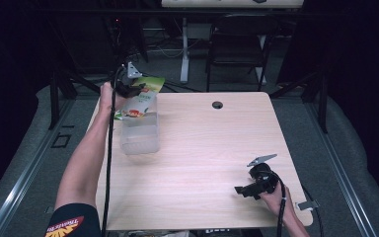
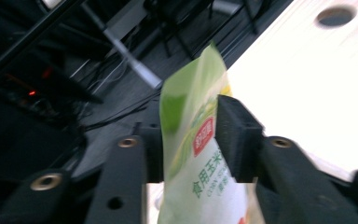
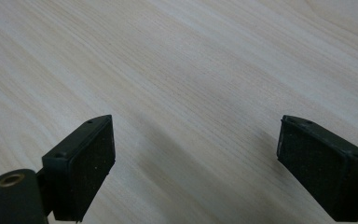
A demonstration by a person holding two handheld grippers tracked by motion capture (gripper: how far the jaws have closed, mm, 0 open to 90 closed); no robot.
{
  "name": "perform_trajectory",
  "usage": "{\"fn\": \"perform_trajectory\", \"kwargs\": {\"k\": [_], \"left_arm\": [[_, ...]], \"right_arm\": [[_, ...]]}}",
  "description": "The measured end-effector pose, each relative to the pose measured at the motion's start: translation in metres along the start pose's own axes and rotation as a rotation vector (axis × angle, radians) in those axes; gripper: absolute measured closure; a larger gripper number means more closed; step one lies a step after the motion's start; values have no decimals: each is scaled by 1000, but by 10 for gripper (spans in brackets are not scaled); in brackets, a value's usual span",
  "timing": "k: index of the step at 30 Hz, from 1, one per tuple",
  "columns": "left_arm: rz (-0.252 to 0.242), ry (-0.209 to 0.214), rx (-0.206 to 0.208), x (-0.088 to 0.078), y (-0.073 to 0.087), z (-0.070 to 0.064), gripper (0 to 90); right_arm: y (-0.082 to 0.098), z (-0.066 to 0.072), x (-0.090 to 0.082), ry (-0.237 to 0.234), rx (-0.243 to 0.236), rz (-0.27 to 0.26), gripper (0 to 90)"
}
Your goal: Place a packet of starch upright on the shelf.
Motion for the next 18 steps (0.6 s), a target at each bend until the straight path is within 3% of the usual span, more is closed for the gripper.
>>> {"fn": "perform_trajectory", "kwargs": {"k": [5, 10, 15, 18], "left_arm": [[2, -11, 15, -2, -1, -1, 895], [-21, 7, 14, -12, -3, 2, 900], [-80, 10, -11, -23, -7, 5, 900], [-147, 6, -43, -31, -9, 8, 900]], "right_arm": [[0, 0, 0, 2, 0, -2, 107], [0, 0, 0, 1, 1, 0, 107], [0, 1, 1, 7, 17, -8, 107], [0, 0, 1, 0, 3, 7, 106]]}}
Point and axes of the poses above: each handheld gripper's, and its own axes: x roughly forward along the jaws, y roughly out of its underside, z roughly to its left, the point moved 7 cm from there along x, roughly forward along the jaws, and after that the axes turned 14 degrees about -z, right-handed, at the moved point
